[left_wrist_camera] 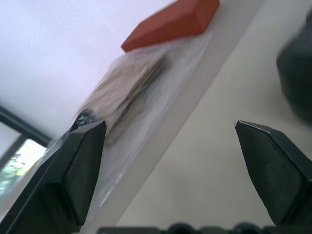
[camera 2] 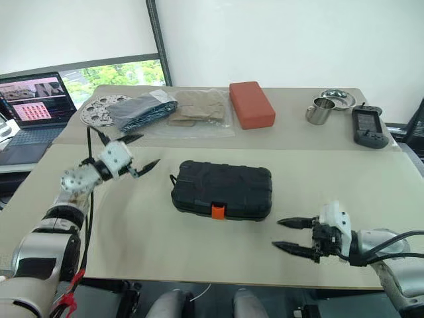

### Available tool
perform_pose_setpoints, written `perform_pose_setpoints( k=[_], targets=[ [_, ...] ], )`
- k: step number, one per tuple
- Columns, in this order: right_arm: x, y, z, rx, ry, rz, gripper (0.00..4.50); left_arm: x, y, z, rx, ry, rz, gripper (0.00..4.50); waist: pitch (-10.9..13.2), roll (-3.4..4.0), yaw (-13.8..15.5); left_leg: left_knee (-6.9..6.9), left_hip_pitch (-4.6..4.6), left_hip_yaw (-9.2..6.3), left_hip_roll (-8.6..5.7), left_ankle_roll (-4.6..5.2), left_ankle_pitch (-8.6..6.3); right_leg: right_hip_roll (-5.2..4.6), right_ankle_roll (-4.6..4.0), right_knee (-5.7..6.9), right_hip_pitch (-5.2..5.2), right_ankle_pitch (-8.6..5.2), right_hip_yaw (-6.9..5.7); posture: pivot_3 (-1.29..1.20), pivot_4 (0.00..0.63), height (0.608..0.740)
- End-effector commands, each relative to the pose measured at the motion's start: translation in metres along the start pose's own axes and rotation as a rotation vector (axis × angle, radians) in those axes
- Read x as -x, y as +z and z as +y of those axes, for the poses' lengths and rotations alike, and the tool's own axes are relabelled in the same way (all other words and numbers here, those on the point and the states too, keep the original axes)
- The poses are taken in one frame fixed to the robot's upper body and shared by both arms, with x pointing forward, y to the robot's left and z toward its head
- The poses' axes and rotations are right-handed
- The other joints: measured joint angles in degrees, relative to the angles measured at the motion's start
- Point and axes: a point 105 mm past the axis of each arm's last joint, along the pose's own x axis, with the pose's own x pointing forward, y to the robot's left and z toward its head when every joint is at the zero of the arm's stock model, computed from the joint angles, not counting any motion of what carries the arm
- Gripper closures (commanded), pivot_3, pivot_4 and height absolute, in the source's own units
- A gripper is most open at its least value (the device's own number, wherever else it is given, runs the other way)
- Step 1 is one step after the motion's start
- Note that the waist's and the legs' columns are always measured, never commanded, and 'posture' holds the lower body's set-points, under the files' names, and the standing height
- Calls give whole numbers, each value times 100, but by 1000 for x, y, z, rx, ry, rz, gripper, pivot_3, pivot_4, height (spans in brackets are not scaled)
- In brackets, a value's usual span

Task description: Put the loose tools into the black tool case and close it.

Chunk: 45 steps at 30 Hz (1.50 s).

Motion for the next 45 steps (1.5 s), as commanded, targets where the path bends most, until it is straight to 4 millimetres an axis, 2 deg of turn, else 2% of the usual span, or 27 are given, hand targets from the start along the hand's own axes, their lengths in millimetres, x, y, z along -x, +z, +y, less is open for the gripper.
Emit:
perform_pose_setpoints(
  k=[1, 4, 6, 10, 13, 15, 17, 19, 23, 31, 35, 40, 45],
  targets=[
    [-20, 13, 10, -76, 45, -38, 1364, -23, 37, -7, 169, -150, -130, 8, -1, 1, -15, 2, -3, -5, -1, 0, 0, 0, 8, -1, 1, -5, -4, 0, 150, 727],
    [-32, 7, 12, -96, 89, -9, 1364, -40, 57, -34, 245, -343, -179, 8, -1, 1, -49, 8, -5, -14, -5, 0, 0, -1, 11, -2, 6, -6, -7, 0, 150, 727],
    [-38, 6, 7, -99, 89, -12, 1364, -48, 62, -55, 231, -453, -171, 8, -1, 1, -45, 16, -12, -27, -4, 0, 0, 0, 11, -3, 4, -6, -18, 0, 150, 727],
    [-42, 16, -44, 5, -132, -83, 1364, -50, 47, -85, 216, -603, -80, 8, -1, 3, -67, 45, -23, -46, -5, 7, -4, 4, 10, -3, 8, -6, -30, 0, 150, 727],
    [-31, 27, -100, 141, -414, -93, 1364, -49, 33, -94, 234, -644, -17, 8, 0, 4, -80, 56, -21, -54, -7, 8, -3, 7, 10, -1, 9, -5, -29, 0, 150, 727],
    [-23, 44, -129, 211, -570, -129, 1364, -47, 25, -96, 252, -656, 14, 8, 3, 3, -106, 58, -21, -55, -8, 12, -1, 6, 9, 1, 9, -4, -29, 0, 150, 727],
    [-17, 58, -146, 246, -664, -170, 1364, -46, 21, -97, 261, -656, 33, 8, 9, 14, -114, 59, -18, -56, -13, 24, 8, 3, 9, 1, 9, 6, -24, 0, 150, 727],
    [-14, 60, -152, 266, -692, -173, 1364, -48, 20, -94, 266, -644, 38, 8, 7, 17, -73, 57, -18, -56, -17, 29, 12, -2, 9, 4, 7, 6, -27, 0, 150, 727],
    [-18, 55, -144, 257, -676, -167, 1364, -54, 23, -88, 302, -599, 21, 8, 4, 19, -8, 47, -28, -88, -11, 32, 10, 14, -14, 2, 11, 18, -43, 0, 150, 727],
    [-52, 46, -87, 80, -635, -180, 1364, -63, 21, -93, 420, -558, 20, 8, 1, 27, -5, 53, -49, -111, -20, 32, 10, 11, -14, 2, 8, 18, -45, 0, 150, 727],
    [-71, 46, -71, 20, -703, -183, 1364, -70, 24, -100, 504, -550, 4, 8, 1, 28, -37, 52, -46, -121, -18, 31, 10, 13, 0, 3, 8, 9, -54, 0, 150, 727],
    [-77, 40, -67, 0, -781, -153, 1364, -75, 26, -105, 523, -551, 5, 8, -1, 31, 22, 57, -56, -133, -31, 31, 11, 7, 14, -2, 9, 0, -56, 0, 150, 727],
    [-85, 39, -59, -38, -777, -134, 1364, -79, 28, -110, 529, -555, 1, 8, -1, 31, 72, 55, -61, -136, -39, 31, 11, -2, 14, -6, 9, 0, -57, 0, 150, 727]
  ],
)
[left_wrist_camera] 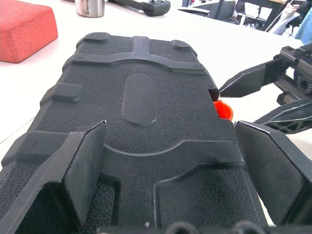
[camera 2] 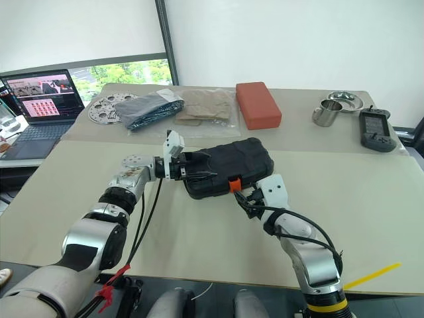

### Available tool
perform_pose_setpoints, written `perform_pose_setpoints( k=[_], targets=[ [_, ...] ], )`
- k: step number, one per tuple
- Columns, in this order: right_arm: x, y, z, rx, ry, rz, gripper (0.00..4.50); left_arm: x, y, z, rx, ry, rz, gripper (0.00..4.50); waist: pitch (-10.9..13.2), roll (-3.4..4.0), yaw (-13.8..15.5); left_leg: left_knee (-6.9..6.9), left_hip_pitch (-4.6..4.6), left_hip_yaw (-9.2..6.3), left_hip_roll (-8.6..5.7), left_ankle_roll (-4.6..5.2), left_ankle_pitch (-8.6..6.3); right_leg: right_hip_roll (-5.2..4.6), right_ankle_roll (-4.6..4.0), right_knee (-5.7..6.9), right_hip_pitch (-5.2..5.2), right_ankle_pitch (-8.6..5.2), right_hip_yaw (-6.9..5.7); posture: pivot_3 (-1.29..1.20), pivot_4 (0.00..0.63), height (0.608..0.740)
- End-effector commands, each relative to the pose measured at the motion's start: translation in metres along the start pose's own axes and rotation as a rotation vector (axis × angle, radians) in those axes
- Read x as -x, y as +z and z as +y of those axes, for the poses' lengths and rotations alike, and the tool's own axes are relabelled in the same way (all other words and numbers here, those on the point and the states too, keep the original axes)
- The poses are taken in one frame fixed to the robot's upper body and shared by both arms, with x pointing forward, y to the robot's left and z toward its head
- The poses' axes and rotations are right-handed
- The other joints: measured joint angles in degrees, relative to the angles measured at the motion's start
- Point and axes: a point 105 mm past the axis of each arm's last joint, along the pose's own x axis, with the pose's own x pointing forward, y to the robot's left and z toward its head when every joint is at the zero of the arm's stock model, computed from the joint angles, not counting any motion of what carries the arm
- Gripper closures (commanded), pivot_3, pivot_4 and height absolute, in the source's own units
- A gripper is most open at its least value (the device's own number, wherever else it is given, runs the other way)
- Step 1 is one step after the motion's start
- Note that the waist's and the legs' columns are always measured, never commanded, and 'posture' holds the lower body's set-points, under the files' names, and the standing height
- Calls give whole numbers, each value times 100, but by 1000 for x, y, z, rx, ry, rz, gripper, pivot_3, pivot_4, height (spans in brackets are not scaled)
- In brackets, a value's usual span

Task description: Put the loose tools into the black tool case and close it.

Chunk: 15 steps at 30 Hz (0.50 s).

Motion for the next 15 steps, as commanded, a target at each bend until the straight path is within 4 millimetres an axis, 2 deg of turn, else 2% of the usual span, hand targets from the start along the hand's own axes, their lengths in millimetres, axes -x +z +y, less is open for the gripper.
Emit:
perform_pose_setpoints(
  k=[1, 15],
  targets=[
    [3, 11, 7, 9, -15, -28, 1364, -9, 0, -4, 6, -17, 6, 8, 0, 0, 22, -1, -1, -2, -1, 0, 0, 0, 0, 0, 0, 0, -1, 0, 150, 727],
    [-13, 10, -10, 19, -149, -13, 1364, -16, -3, -11, 4, -40, 4, 8, -1, 1, 30, 2, -17, -23, -9, -1, 1, 0, 2, -11, 0, -1, -7, 0, 150, 727]
  ],
)
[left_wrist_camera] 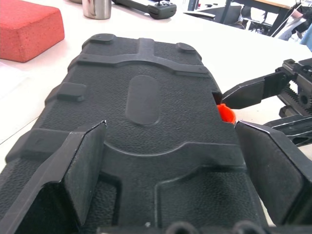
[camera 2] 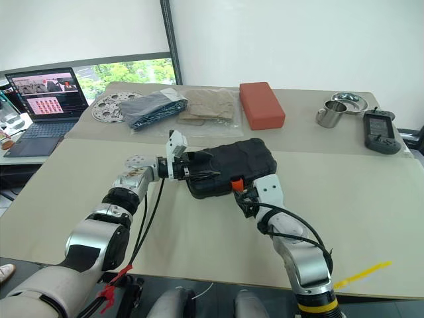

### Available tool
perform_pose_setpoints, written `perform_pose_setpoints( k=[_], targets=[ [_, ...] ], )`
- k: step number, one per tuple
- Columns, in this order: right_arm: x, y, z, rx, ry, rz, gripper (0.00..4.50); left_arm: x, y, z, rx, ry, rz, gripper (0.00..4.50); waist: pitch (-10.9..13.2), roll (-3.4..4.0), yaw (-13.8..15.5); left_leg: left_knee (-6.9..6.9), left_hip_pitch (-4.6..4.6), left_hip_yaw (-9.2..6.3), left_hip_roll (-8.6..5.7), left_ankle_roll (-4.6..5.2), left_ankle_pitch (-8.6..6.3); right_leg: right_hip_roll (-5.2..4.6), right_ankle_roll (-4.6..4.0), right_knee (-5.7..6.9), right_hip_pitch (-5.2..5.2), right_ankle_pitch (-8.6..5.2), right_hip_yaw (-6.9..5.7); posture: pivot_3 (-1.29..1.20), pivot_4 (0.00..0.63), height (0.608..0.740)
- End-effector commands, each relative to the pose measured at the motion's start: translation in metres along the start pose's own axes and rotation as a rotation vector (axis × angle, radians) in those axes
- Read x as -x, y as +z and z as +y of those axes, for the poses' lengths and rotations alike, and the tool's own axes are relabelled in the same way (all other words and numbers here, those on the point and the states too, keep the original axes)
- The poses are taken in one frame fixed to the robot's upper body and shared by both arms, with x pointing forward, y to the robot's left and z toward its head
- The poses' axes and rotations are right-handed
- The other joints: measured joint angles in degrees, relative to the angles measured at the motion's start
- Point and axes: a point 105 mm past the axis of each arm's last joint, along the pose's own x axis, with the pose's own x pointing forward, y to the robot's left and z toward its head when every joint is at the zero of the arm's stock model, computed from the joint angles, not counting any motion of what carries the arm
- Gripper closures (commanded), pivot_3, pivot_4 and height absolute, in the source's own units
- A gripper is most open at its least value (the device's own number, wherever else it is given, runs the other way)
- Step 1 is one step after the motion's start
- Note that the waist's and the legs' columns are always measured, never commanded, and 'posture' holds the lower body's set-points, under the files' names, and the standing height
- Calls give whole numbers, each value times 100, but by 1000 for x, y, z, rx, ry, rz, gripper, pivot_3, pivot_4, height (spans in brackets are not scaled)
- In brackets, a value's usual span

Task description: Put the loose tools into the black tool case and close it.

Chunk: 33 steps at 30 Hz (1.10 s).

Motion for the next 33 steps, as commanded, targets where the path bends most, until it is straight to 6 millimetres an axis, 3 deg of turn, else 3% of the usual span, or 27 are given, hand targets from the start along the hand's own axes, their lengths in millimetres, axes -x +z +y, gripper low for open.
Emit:
perform_pose_setpoints(
  k=[1, 2, 12, 16, 21, 26, 27, 28, 31, 33],
  targets=[
    [-5, 12, -10, 26, -64, -43, 1616, -8, -4, -7, -1, -33, 14, 0, 0, 0, -11, 0, 1, 0, -1, 2, 2, 0, 0, 1, 0, 0, 1, 0, 150, 727],
    [-6, 12, -9, 24, -66, -43, 1879, -8, -4, -8, -1, -35, 13, 0, 0, 0, -15, 0, 1, -1, -1, 5, 4, 0, 0, 1, 0, 0, 1, 0, 150, 727],
    [-5, 4, -6, 20, -41, -17, 1879, -6, -6, -8, 1, -26, 9, 0, -1, 0, -33, -1, 0, -8, -6, 10, 8, 0, 1, 6, 0, -1, 2, 0, 150, 727],
    [4, 1, -6, 16, 8, -11, 1879, 3, 3, -2, -30, 12, -13, 0, -1, 1, -19, -2, -5, -14, -9, 10, 8, 0, 1, 3, 1, -1, 1, 0, 150, 727],
    [28, -3, -18, 21, 130, -47, 1879, 39, 30, 8, -93, 135, -81, 0, 0, 1, -93, -9, -17, -16, -9, 10, 7, 0, 1, -2, -10, -1, 4, 0, 150, 727],
    [43, -7, -43, 10, 144, -67, 1879, 83, 26, 1, -119, 292, -42, 0, 0, 4, -173, -21, -9, -27, 12, 10, 7, 6, -11, 2, -9, 6, 0, 0, 150, 727],
    [46, -8, -50, 22, 149, -65, 1380, 95, 22, -2, -109, 347, -38, 0, 0, 4, -171, -21, -4, -29, 12, 10, 7, 6, -18, 3, -6, 10, -1, 0, 150, 727],
    [49, -8, -59, 26, 166, -73, 1263, 108, 17, -6, -85, 401, -34, 0, 0, 4, -172, -21, 0, -28, 14, 10, 7, 5, -18, 3, -4, 10, -1, 0, 150, 727],
    [56, -7, -75, 36, 200, -89, 196, 130, -1, -20, -32, 489, 4, 0, 3, 3, -185, -25, 15, -27, 26, 10, 7, -1, -20, 0, 4, 10, 4, 0, 150, 727],
    [64, -9, -88, 70, 258, -95, 93, 144, -31, -33, 13, 541, 78, 0, 8, -1, -165, -32, 29, -27, 26, 10, 7, -11, -23, -3, 14, 10, 6, 0, 150, 727]
  ],
)
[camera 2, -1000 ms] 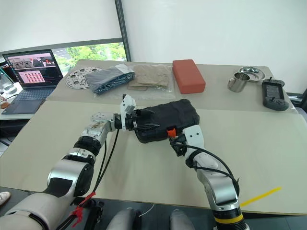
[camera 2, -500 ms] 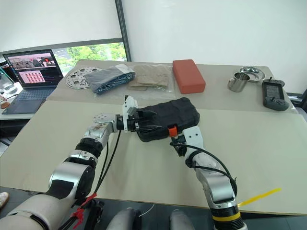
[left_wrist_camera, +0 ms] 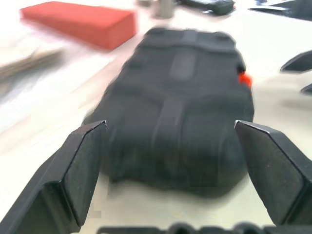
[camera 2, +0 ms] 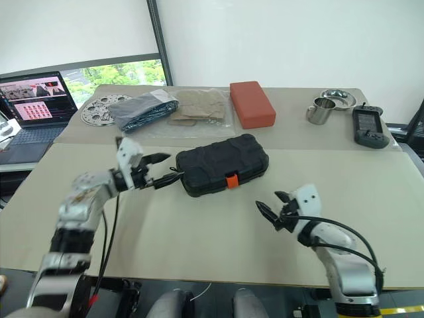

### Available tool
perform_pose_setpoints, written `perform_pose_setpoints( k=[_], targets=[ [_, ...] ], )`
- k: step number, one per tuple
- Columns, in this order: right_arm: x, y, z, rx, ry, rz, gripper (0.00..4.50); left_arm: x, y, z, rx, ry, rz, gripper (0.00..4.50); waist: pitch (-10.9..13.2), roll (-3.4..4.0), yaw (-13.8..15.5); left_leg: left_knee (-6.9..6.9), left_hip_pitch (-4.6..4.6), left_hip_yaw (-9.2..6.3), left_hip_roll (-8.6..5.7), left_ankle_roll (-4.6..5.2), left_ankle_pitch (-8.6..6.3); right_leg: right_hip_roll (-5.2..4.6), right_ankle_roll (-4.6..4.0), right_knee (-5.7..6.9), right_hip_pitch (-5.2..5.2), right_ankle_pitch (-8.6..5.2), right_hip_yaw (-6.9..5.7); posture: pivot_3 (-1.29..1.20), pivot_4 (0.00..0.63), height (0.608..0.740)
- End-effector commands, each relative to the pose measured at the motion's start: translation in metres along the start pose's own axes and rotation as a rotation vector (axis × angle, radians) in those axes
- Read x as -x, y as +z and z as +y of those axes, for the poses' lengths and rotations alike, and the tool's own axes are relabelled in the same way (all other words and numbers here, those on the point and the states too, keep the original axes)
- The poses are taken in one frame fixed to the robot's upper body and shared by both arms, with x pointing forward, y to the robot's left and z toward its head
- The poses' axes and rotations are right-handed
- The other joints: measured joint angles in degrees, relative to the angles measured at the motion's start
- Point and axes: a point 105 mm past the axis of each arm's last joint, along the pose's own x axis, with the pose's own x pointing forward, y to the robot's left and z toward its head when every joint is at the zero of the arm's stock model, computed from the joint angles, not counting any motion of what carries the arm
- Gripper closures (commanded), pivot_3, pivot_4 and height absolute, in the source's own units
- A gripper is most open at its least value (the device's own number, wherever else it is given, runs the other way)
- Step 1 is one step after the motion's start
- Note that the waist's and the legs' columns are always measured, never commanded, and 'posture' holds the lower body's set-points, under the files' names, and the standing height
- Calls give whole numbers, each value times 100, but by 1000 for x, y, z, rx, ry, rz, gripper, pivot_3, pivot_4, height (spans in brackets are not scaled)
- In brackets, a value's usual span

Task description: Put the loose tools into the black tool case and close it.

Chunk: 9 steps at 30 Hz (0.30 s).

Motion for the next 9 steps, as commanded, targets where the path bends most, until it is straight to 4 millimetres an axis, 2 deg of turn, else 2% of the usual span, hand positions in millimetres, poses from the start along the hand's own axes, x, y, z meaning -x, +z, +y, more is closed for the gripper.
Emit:
perform_pose_setpoints(
  k=[1, 6, 9],
  targets=[
    [16, 15, -18, 80, 99, -83, 93, 27, -19, -4, 1, 96, 54, 0, 4, -1, 13, 0, 4, 3, 0, 0, 0, 0, 0, -5, 2, 0, 0, 0, 150, 727],
    [26, 12, -35, 156, 150, -79, 93, 37, -48, -8, 28, 155, 111, 0, 10, -11, 45, -7, 15, 10, -1, 0, 0, -9, -7, -7, 10, -3, 0, 0, 150, 727],
    [30, 6, -35, 147, 211, -45, 93, 33, -47, -15, 28, 141, 100, 0, 9, -9, 44, -10, 17, 16, -3, -1, 0, -11, -15, -8, 10, -1, 2, 0, 150, 727]
  ],
)
